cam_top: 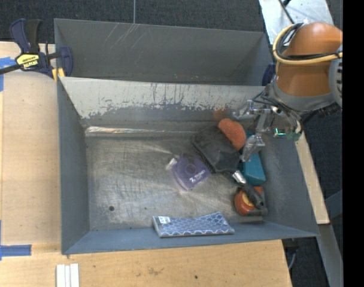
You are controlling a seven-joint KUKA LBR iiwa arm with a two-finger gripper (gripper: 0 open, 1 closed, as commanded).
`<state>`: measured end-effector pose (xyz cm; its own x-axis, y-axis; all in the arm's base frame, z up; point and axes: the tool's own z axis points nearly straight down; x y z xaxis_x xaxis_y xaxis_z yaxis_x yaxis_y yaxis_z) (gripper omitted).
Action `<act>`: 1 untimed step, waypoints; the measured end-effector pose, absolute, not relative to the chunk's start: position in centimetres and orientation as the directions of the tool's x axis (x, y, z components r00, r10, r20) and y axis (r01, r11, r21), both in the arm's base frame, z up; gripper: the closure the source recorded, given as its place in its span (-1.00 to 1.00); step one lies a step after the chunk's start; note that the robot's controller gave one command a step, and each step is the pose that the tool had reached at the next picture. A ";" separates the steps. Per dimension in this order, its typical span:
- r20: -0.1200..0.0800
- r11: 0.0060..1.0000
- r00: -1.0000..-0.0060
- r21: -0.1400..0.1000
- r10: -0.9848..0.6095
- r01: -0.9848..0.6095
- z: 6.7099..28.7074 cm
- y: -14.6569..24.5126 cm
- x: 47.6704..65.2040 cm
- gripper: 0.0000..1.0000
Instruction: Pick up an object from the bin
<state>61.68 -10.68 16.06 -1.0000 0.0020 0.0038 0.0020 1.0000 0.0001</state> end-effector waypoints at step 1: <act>-0.004 1.000 -1.000 -0.001 0.000 0.000 16.6 -10.6 61.8 -1.00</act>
Offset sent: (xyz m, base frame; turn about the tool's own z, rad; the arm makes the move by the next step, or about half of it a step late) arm 0.0075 0.0207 -0.0906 -0.0352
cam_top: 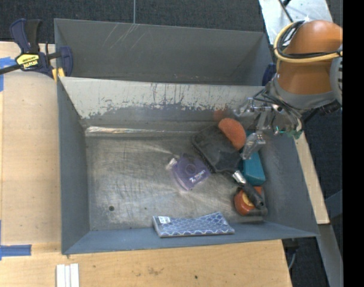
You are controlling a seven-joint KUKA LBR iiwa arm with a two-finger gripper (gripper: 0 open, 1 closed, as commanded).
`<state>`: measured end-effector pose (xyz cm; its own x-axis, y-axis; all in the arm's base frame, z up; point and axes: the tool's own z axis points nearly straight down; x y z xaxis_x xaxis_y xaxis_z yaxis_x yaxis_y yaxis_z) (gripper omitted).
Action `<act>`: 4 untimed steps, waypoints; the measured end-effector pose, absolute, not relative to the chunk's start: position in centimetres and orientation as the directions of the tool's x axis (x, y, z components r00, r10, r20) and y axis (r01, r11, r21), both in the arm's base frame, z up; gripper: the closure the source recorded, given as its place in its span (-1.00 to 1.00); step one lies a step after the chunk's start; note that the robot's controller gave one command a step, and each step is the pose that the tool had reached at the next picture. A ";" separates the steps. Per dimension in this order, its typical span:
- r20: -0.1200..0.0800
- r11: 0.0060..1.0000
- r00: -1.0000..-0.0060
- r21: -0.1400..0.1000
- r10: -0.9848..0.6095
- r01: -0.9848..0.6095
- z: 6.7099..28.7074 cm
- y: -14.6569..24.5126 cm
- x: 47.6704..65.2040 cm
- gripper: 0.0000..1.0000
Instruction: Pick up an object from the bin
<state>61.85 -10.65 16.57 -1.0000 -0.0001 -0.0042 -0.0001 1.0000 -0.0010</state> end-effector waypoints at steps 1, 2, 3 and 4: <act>-0.054 0.999 -0.998 -0.017 -0.030 -0.029 9.4 -9.5 64.1 1.00; -0.055 0.999 -0.998 -0.017 -0.030 -0.030 9.4 -9.4 64.1 1.00; -0.051 0.999 -0.998 -0.013 -0.031 -0.030 9.8 -9.4 63.8 1.00; -0.051 0.999 -0.998 -0.014 -0.031 -0.031 9.8 -9.4 63.8 1.00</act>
Offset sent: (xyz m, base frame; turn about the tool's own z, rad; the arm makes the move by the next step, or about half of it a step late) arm 0.0000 0.0000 0.0000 0.0000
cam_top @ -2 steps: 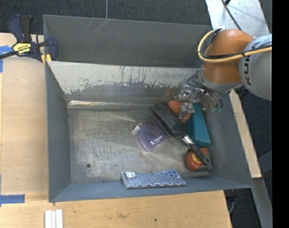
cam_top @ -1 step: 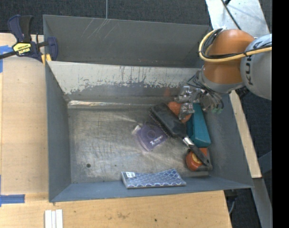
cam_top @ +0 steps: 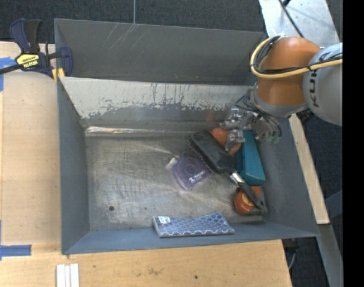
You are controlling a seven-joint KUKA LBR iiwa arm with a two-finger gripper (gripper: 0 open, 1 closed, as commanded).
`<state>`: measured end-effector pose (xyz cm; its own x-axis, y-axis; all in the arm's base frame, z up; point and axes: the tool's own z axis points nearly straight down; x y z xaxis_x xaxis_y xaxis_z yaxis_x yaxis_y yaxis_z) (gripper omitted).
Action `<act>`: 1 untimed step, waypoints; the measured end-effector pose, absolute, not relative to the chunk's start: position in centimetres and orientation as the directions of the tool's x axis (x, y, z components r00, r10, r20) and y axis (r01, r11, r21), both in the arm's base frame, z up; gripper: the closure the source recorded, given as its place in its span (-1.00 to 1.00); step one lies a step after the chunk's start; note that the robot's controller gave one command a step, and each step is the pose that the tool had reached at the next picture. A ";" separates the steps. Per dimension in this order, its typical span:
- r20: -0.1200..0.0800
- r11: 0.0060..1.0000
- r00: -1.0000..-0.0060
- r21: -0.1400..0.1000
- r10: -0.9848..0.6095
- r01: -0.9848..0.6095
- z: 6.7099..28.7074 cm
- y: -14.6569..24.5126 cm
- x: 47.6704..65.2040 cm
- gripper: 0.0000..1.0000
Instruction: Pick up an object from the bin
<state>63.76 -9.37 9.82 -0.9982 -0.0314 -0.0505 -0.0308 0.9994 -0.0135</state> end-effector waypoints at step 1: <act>-0.050 0.999 -0.998 -0.014 -0.032 -0.032 9.8 -9.4 63.8 1.00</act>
Offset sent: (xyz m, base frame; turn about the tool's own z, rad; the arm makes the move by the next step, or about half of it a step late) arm 0.0000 0.0000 0.0000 0.0000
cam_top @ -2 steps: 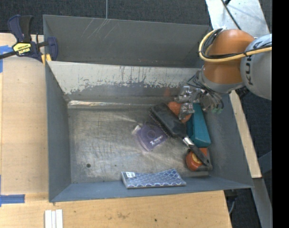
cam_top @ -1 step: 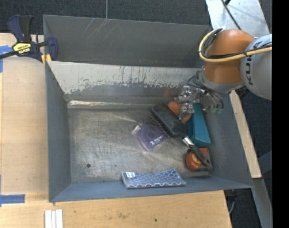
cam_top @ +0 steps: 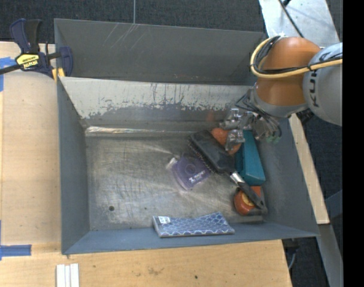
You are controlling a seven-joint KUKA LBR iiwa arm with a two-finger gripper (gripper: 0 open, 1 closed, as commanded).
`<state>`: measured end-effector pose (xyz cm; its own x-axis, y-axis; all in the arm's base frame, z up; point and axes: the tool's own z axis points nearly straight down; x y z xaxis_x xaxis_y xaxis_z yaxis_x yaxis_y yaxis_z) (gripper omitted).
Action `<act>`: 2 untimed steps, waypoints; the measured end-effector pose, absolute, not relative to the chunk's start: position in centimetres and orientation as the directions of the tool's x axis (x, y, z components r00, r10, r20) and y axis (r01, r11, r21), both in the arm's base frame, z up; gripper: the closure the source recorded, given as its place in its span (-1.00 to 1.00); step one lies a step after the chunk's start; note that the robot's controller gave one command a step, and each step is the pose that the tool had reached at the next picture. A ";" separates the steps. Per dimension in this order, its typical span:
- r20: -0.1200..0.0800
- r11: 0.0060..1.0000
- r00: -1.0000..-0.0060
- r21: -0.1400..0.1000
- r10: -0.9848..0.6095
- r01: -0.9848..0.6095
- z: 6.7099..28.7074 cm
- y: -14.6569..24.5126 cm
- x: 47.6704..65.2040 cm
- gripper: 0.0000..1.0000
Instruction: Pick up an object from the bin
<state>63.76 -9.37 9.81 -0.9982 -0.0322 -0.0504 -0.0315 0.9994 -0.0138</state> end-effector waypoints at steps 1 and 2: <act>-0.050 0.999 -0.998 -0.014 -0.033 -0.032 9.8 -9.4 63.8 1.00; -0.050 0.999 -0.998 -0.014 -0.033 -0.032 9.8 -9.4 63.8 1.00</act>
Offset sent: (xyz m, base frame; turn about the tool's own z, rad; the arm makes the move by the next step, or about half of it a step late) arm 0.0000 0.0000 0.0000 0.0000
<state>63.75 -9.37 9.80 -0.9982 -0.0330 -0.0503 -0.0323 0.9994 -0.0139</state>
